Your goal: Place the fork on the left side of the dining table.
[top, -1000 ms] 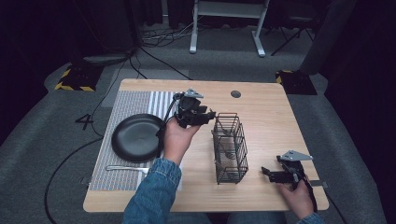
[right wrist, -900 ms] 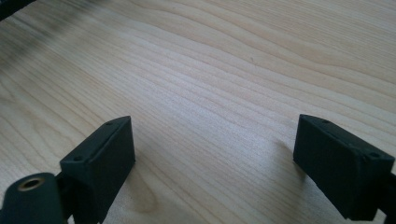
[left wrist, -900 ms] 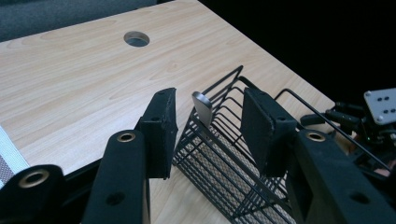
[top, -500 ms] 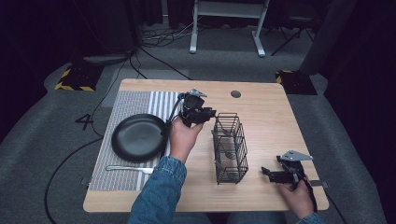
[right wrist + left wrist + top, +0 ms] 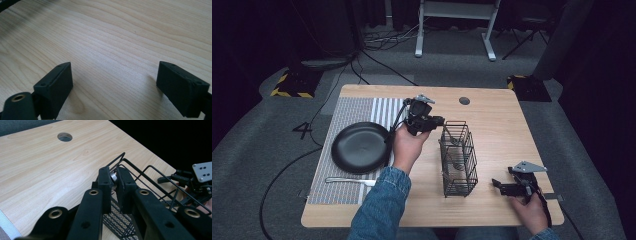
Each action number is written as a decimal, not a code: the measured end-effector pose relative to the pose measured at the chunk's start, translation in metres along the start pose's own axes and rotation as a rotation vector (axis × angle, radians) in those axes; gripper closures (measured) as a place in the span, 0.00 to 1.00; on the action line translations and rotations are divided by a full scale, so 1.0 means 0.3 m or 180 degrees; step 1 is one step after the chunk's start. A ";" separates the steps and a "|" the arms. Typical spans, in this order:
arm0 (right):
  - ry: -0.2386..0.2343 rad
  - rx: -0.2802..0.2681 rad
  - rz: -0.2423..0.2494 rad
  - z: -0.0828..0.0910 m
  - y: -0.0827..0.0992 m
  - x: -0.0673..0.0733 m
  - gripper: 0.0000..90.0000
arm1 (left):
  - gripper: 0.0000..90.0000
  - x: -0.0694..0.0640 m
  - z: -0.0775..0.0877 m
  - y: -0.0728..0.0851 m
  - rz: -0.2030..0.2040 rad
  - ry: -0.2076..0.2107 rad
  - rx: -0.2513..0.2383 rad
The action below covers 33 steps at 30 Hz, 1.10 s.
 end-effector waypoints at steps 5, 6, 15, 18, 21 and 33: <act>-0.0002 0.0000 0.0002 0.000 0.000 0.000 0.16 | 0.96 -0.010 0.002 -0.011 -0.0036 -0.0002 0.0024; -0.0003 0.0000 0.0002 0.000 0.000 0.000 0.16 | 0.96 -0.013 0.002 -0.013 -0.0049 -0.0008 0.0028; -0.0004 0.0000 0.0001 0.001 0.000 0.001 0.16 | 0.97 -0.040 0.041 -0.054 -0.0157 -0.0062 0.0008; -0.0004 0.0000 0.0001 0.001 0.001 0.001 0.16 | 0.97 -0.045 0.063 -0.071 -0.0170 -0.0072 0.0033; -0.0004 0.0000 0.0001 0.001 0.001 0.001 0.16 | 0.96 -0.051 0.089 -0.088 -0.0230 -0.0129 0.0069; -0.0004 -0.0009 -0.0007 0.000 -0.001 0.001 0.16 | 0.96 -0.066 0.183 -0.134 -0.0277 -0.0235 -0.0004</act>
Point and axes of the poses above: each handheld gripper's, and its own axes: z roughly backward along the jaws, y roughly out of its underside, x roughly to its left, the point moved 7 cm from there along -z, roughly forward along the jaws, and after that the axes turned 10 degrees about -z, right-handed, at the moved point
